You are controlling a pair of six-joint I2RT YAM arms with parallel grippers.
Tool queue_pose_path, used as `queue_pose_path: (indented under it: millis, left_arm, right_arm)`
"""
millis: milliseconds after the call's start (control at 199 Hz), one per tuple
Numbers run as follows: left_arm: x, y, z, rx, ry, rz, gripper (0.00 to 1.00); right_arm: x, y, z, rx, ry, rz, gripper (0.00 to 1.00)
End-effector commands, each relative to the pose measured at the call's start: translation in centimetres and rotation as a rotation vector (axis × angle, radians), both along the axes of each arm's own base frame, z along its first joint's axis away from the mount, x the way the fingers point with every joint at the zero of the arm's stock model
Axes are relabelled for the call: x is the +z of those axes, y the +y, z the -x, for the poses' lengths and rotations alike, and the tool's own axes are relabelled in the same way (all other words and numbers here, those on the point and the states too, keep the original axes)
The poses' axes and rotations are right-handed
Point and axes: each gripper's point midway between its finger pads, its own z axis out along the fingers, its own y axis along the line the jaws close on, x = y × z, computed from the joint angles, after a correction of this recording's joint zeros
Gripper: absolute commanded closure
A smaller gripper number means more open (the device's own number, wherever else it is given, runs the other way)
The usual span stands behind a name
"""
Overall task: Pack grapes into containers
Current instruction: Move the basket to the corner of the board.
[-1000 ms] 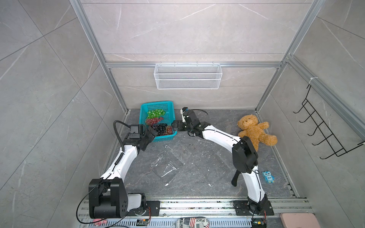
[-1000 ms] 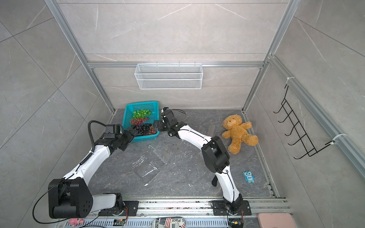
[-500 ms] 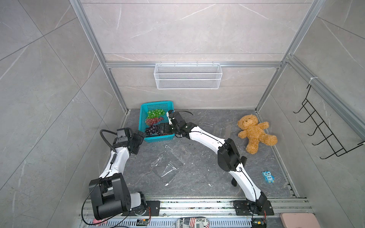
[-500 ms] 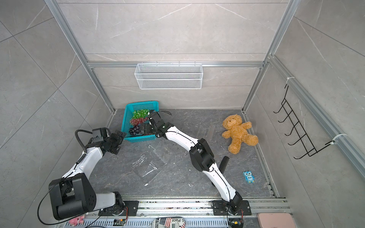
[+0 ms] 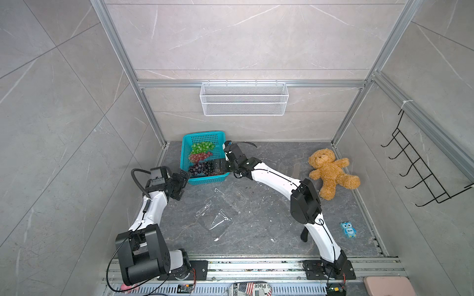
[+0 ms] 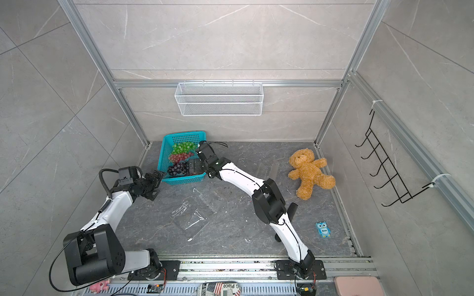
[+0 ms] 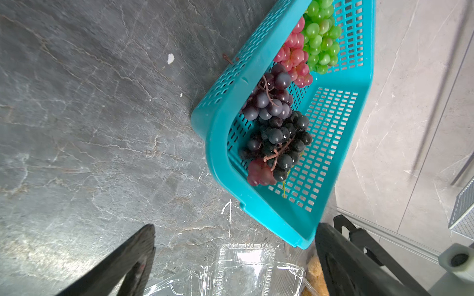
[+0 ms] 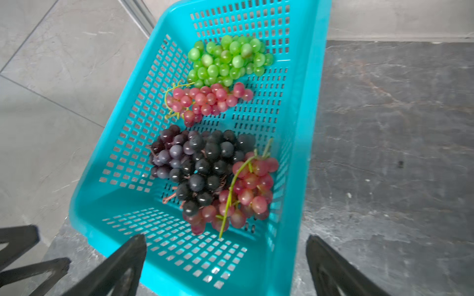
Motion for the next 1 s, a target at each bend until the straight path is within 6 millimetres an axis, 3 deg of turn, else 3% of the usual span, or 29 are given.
queue_pose_path:
  millis: [0, 256, 376, 422, 432, 452, 753, 999]
  left_arm:
    - [0.7, -0.7, -0.1, -0.052, -0.021, 0.018, 0.0]
    - [1.2, -1.0, 0.0, -0.078, -0.03, 0.019, 0.0]
    - [1.3, -1.1, 0.2, -0.083, -0.028, 0.017, 0.0]
    - [1.5, -1.0, 0.2, -0.082, -0.029, 0.014, 0.0]
    - [1.5, -1.0, 0.2, -0.082, -0.029, 0.012, 0.0]
    - [1.5, -1.0, 0.3, -0.084, -0.028, 0.01, 0.0]
    - [2.1, 0.6, 1.1, -0.059, -0.038, 0.006, 0.0]
    - [2.2, 0.8, 1.6, -0.07, -0.043, 0.01, 0.0]
  right_arm:
    - [-2.0, -1.0, -0.5, -0.021, 0.033, 0.044, 0.01]
    - [-4.2, 1.6, -1.1, 0.035, 0.095, 0.002, 0.01]
    - [-4.2, 3.1, -1.1, 0.056, 0.112, -0.038, 0.0]
    - [-3.3, 3.6, -1.0, 0.066, 0.106, -0.059, 0.01]
    - [-4.5, 3.8, -1.0, 0.069, 0.121, -0.05, 0.01]
    - [-4.6, 4.0, -0.9, 0.072, 0.124, -0.05, 0.0]
    - [-3.3, 8.3, 1.0, 0.137, 0.123, -0.105, 0.0]
    - [-2.5, 8.2, 1.1, 0.131, 0.108, -0.102, 0.0]
